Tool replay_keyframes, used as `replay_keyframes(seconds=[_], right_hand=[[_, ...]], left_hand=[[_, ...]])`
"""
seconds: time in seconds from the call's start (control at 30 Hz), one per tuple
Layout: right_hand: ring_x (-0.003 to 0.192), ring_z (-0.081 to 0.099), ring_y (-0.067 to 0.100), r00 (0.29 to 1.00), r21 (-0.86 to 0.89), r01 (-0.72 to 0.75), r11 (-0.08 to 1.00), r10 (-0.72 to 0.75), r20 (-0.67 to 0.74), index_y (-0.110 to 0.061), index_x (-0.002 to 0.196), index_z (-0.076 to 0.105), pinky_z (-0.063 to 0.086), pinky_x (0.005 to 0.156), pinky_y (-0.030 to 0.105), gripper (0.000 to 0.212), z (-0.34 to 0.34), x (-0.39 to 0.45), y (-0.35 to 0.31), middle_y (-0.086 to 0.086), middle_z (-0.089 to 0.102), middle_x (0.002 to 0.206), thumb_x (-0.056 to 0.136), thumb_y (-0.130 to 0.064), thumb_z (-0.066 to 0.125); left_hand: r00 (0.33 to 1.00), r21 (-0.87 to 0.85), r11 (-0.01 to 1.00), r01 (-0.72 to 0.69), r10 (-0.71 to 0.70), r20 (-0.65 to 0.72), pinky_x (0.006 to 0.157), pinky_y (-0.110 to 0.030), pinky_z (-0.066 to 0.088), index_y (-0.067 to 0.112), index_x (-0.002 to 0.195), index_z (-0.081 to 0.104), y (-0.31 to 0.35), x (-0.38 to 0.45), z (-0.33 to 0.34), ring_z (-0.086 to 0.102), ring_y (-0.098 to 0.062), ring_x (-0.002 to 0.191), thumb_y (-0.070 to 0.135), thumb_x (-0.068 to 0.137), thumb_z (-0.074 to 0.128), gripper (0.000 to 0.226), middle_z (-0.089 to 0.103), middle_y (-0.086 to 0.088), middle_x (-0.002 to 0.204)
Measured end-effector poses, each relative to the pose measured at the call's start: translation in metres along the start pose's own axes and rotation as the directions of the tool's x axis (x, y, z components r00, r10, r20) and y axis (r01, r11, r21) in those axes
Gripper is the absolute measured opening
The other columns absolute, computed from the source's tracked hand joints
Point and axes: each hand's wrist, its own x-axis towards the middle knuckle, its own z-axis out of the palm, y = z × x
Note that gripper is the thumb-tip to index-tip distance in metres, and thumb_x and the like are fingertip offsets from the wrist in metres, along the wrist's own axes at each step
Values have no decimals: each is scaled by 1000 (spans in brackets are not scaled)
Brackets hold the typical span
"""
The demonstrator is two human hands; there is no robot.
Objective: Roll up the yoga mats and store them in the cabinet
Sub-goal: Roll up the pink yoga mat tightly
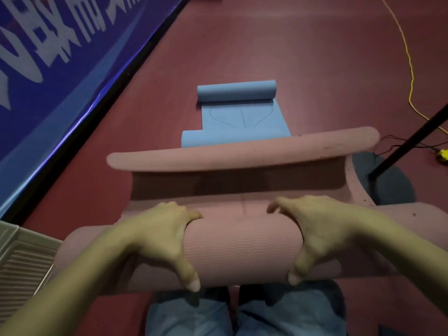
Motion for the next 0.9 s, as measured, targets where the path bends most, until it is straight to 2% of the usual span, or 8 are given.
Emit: replay_keyframes(seconds=[0.13,0.37,0.47,0.57,0.7,0.77,0.83,0.9], right_hand=[[102,47,0,961,129,63,990,-25,-274,-39,105,43,47,85,29,91,-5,2,12,-24,42,106,34,-75,88],[102,65,16,945,4,-59,998,57,-322,-34,126,58,54,84,40,84,-9,1,24,-11,69,113,66,-91,48],[117,60,22,960,-72,-66,995,43,-278,-23,135,51,50,97,40,96,-6,0,18,-1,63,131,67,-90,50],[146,30,23,984,-251,-126,960,88,-155,-15,156,20,22,123,35,139,1,1,5,1,30,158,50,-90,70],[145,30,21,970,-272,-132,953,68,-233,-20,149,28,21,123,36,139,3,14,10,-3,37,151,37,-86,79],[133,43,19,959,-254,-119,960,45,-279,-25,143,35,32,115,36,131,1,18,13,-6,46,141,36,-87,76],[123,50,18,958,-264,-105,959,26,-286,-26,140,38,38,108,36,125,-1,20,12,-8,51,134,38,-89,73],[112,55,17,958,-276,-94,956,11,-286,-27,133,44,43,99,35,116,-1,17,10,-9,55,126,38,-88,70]], left_hand=[[987,-250,958,-140,115,-111,106,-22,45,37,141,55,-27,18,-9,54,11,121,62,33,98,119,59,30,132],[865,-320,872,-372,199,-461,101,-35,50,35,117,75,-42,28,-13,64,-11,118,56,64,88,59,68,16,120],[887,-310,905,-293,136,-442,102,-36,51,42,120,74,-41,22,-14,62,0,118,68,67,77,59,68,24,121],[937,-115,986,-118,72,-342,107,-33,48,46,136,61,-23,10,-21,55,8,125,85,57,70,89,61,28,136],[982,239,959,151,-118,-145,123,-34,28,18,164,7,18,9,-13,27,-22,153,89,39,78,160,24,0,168],[975,295,935,199,-157,-159,128,-35,16,8,161,-12,24,16,-2,11,-29,157,82,41,84,170,10,-9,170],[965,321,922,217,-154,-211,124,-34,24,9,162,-2,22,18,0,23,-27,153,82,44,83,163,23,-6,166],[956,375,909,180,-73,-282,100,-29,41,20,152,30,18,15,-2,51,-19,128,87,42,77,137,50,6,144]])
